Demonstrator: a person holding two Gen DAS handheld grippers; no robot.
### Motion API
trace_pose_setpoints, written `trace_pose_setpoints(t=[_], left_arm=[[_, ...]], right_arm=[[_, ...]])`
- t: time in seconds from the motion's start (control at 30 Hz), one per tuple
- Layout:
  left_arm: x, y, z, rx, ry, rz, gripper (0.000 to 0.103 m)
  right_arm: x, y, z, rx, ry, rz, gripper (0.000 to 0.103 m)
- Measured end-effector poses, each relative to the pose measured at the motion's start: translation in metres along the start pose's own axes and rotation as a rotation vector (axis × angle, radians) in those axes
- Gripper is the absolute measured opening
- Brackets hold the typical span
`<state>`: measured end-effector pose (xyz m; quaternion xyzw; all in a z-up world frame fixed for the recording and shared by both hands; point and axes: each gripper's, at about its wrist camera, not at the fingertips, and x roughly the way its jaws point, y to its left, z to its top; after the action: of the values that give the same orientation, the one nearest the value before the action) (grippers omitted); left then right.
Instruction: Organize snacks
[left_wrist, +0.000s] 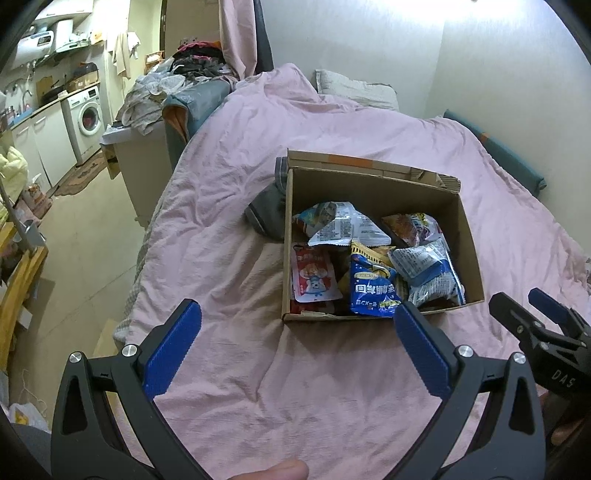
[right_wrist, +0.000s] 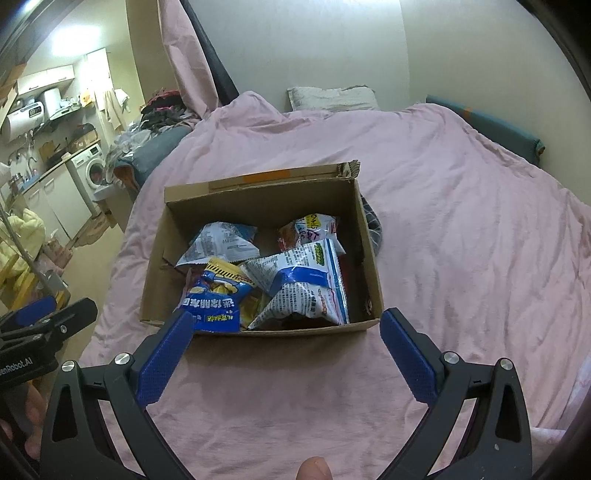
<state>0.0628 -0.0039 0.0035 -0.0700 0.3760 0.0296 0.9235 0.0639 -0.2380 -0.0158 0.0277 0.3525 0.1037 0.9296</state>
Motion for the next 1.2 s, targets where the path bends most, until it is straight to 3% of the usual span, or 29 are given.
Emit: trace_pose_setpoints(t=[1.2], left_arm=[[-0.0009, 0.0013, -0.0014, 0.001, 0.001, 0.002, 0.103]], right_arm=[[-0.0012, -0.0054, -0.0003, 0.020, 0.004, -0.005, 0.103]])
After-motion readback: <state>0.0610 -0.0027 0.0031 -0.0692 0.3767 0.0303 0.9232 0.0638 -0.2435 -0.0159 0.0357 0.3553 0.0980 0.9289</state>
